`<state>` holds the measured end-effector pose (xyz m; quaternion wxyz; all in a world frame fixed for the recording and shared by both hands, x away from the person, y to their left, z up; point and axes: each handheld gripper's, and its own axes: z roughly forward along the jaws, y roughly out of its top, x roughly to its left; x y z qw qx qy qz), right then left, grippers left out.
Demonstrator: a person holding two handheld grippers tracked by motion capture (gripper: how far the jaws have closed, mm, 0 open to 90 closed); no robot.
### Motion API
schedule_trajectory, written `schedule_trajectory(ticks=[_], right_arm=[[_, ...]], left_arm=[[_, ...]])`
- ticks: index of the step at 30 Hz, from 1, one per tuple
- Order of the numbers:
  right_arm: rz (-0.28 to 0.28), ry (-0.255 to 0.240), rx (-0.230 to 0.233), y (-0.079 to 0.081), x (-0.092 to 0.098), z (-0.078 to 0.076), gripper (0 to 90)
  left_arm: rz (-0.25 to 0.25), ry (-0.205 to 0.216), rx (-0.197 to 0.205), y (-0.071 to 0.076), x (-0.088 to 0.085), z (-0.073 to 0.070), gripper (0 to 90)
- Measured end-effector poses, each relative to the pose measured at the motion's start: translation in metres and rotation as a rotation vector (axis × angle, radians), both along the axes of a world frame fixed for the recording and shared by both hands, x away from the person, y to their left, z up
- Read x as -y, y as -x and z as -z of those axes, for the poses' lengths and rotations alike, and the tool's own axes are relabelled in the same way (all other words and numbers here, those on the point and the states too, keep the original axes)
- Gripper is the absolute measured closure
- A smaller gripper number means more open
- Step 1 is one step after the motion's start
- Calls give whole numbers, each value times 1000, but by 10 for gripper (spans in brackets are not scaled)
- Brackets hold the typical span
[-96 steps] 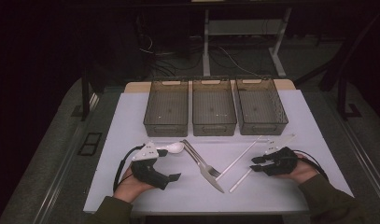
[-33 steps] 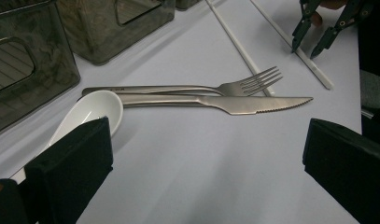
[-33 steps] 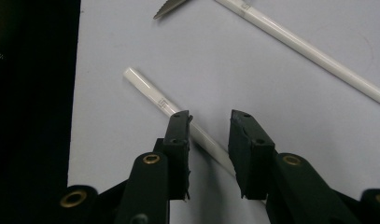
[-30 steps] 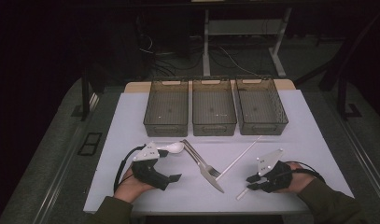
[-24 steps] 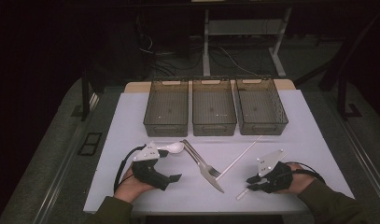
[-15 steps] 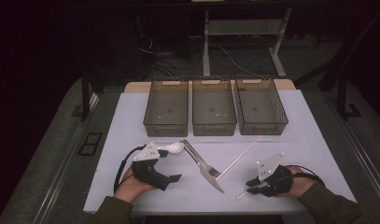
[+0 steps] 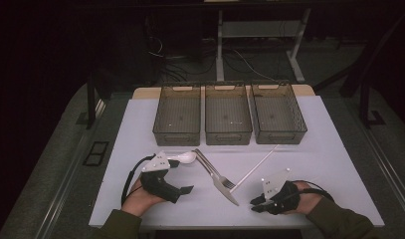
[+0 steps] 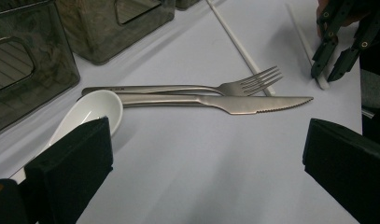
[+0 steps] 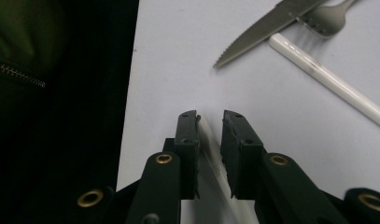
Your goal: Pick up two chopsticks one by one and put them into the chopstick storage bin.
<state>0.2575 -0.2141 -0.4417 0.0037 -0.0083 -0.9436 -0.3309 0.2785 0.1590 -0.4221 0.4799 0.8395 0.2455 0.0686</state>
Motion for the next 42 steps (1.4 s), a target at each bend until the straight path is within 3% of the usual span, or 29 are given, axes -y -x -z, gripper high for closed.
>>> schedule_trajectory(ticks=[8, 13, 22, 29, 34, 37, 42], right_arm=[[8, -2, -13, -4, -1, 0, 825], [73, 0, -11, -10, 2, 0, 828], [299, 1, 13, -40, 20, -1, 828], [478, -26, 8, -57, 36, -1, 828], [501, -20, 3, -59, 39, 2, 819], [508, -36, 2, -57, 43, -1, 758], [533, -39, 0, -45, 67, -8, 736]], left_arm=[[0, 1, 0, 0, 0, 0, 8], [1, 0, 0, 0, 0, 0, 8], [1, 1, -2, 0, 0, 0, 8], [4, -2, 0, 0, 0, 0, 9], [2, -2, -1, 0, 0, 0, 9], [1, 1, -1, 0, 0, 0, 8], [4, -5, -1, 0, -1, 0, 9]])
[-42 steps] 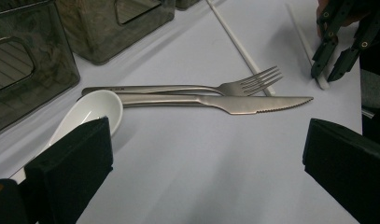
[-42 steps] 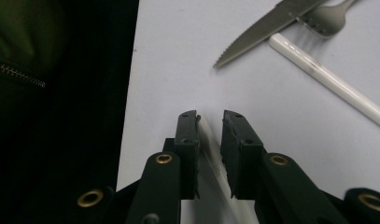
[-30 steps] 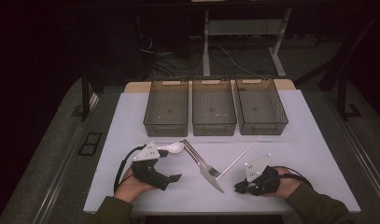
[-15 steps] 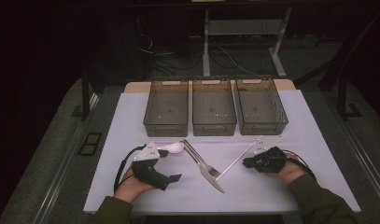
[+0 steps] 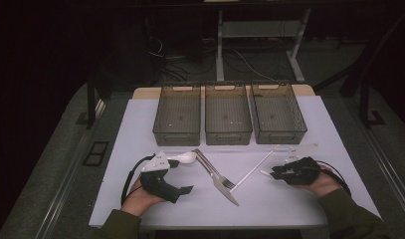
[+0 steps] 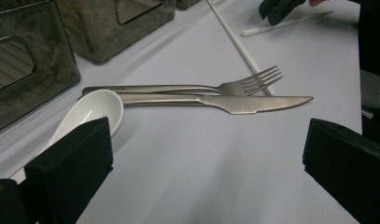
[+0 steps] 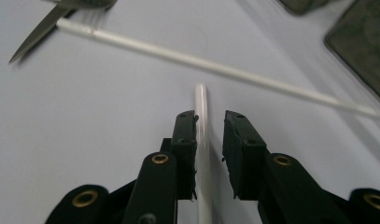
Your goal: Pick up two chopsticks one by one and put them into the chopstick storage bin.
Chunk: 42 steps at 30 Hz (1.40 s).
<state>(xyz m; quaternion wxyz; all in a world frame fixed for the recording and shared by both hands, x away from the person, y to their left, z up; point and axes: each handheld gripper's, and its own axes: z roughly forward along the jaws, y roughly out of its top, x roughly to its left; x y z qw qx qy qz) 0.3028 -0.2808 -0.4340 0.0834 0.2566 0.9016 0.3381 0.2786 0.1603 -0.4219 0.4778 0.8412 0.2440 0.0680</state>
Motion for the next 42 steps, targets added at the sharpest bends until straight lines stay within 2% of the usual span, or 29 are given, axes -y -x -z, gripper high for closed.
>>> schedule_trajectory(ticks=[3, 9, 14, 23, 31, 35, 42], right_arm=[[24, 19, -5, 12, 20, 0, 733], [53, 35, -31, 29, 48, 5, 760], [54, 29, -39, 33, 53, 9, 820], [48, 30, -28, 33, 53, 9, 843], [96, -51, -13, 30, 62, -4, 844], [117, -89, -13, 29, 65, -10, 843], [157, -137, -5, 22, 58, -27, 843]], left_arm=[[-1, 3, -2, 0, 0, 0, 8], [-1, 2, -3, 0, 0, 0, 8], [-8, 4, -5, -1, -1, 1, 8], [-7, 1, -1, -1, -3, 0, 9], [-12, 16, -6, 0, -3, 0, 8], [3, -4, -3, 4, -5, 0, 8], [-14, 0, 4, 9, -10, 0, 8]])
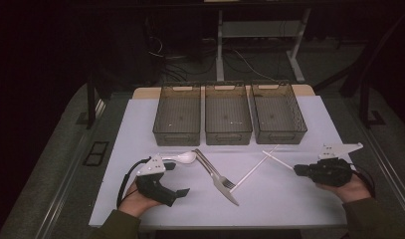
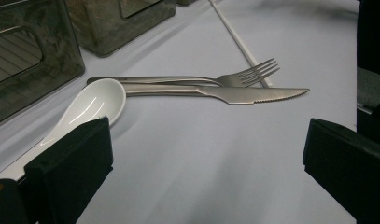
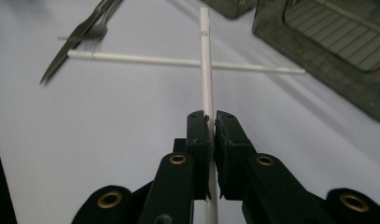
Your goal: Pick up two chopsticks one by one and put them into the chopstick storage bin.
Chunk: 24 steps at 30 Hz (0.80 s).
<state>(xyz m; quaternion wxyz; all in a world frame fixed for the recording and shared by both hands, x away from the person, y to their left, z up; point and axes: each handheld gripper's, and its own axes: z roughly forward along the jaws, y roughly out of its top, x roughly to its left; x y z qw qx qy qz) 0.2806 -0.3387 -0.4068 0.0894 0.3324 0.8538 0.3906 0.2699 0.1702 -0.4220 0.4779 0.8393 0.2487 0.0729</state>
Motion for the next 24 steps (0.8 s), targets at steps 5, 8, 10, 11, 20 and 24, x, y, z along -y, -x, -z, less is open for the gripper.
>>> schedule_trajectory(ticks=[5, 8, 10, 11, 20, 24], right_arm=[[17, -15, 23, -9, -15, -17, 843], [37, -40, 36, -16, -25, -26, 843], [36, -39, 44, -21, -34, -32, 843], [40, -43, 47, -24, -39, -35, 843], [65, -37, 35, -62, -91, -54, 843], [60, -28, 34, -78, -115, -58, 843]], left_arm=[[-13, 10, -8, 0, -2, 1, 9], [-14, 9, -7, 0, 0, 1, 9], [-15, 14, -6, -1, 0, 2, 8], [-18, 22, -12, -1, 0, 3, 8], [-21, 24, -1, -1, 2, 2, 10], [-15, 25, 0, -3, 4, 2, 10]])
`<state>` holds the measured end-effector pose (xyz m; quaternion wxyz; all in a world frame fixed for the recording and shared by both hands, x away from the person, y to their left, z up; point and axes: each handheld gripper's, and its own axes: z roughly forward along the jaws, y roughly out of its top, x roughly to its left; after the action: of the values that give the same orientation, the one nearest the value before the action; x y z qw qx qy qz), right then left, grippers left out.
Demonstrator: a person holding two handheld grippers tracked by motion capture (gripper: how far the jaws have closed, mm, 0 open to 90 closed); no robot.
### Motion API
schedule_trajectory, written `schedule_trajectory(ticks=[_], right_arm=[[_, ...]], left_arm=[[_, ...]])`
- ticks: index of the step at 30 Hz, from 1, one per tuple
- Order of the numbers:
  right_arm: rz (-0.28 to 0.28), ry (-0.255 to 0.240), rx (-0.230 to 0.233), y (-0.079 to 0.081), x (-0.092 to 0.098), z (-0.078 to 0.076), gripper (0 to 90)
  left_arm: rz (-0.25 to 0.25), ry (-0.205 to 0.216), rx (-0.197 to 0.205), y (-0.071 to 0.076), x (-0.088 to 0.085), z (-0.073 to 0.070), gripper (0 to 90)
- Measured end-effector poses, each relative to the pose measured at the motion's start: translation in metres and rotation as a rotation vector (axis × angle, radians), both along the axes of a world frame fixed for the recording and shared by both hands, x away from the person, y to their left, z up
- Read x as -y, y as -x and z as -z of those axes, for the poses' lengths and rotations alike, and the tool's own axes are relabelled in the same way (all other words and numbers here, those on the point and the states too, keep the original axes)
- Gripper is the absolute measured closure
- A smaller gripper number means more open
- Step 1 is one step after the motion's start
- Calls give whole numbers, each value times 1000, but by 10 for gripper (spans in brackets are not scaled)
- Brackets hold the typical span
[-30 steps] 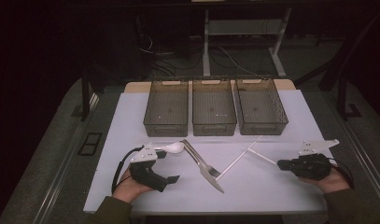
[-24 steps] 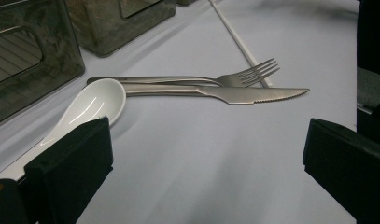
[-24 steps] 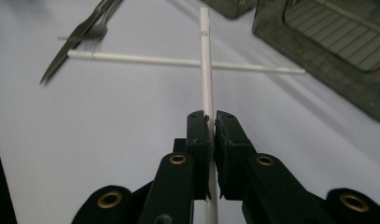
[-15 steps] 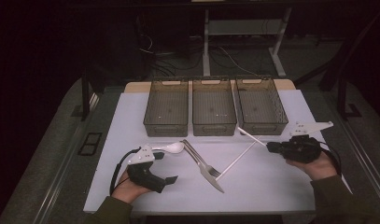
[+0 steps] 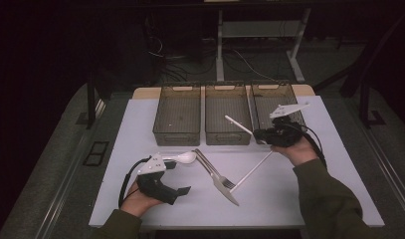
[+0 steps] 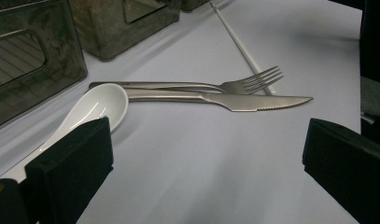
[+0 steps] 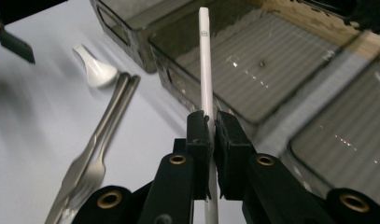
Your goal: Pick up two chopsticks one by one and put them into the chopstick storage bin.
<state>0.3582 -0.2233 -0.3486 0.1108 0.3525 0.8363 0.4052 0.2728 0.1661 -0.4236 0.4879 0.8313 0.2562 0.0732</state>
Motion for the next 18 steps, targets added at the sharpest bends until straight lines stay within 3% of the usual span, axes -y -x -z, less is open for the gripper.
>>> schedule_trajectory(ticks=[10, 18], right_arm=[[-11, 10, -20, -37, -71, -7, 842], [12, 32, -59, -72, -129, -6, 842]], left_arm=[[-13, 12, -5, -1, 0, -1, 11], [-2, 4, 5, -1, 2, -1, 12]])
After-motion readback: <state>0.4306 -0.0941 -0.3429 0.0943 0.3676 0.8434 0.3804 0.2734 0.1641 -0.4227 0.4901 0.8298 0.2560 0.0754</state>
